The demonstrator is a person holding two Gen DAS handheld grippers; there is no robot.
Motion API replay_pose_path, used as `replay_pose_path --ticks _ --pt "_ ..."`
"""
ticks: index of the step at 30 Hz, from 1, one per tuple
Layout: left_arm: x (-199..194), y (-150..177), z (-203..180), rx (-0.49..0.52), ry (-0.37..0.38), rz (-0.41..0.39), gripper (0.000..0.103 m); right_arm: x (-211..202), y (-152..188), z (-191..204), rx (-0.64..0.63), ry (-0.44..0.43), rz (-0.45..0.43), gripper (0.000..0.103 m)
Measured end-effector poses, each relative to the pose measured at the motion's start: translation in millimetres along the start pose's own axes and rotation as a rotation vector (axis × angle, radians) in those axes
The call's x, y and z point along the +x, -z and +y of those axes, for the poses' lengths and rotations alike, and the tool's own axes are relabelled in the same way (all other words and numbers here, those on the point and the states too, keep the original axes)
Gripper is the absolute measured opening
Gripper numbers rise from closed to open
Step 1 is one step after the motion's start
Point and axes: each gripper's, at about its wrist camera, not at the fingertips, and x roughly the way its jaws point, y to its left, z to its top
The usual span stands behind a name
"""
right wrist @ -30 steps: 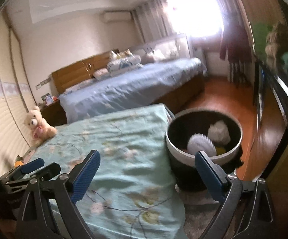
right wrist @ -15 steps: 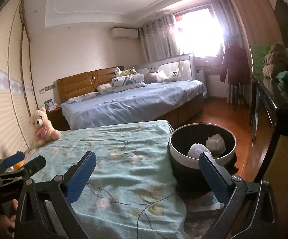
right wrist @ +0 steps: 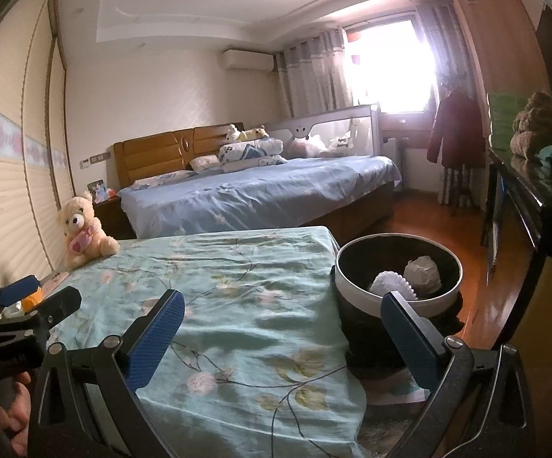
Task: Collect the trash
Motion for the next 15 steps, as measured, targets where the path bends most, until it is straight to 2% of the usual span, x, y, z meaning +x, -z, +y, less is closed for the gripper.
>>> replay_pose_path --ticks 15 --pt "-4.1 1.4 -2.2 0.016 -0.015 -0.023 0.103 -0.1 -0.8 2.1 -0.009 -0.009 -0.002 0.103"
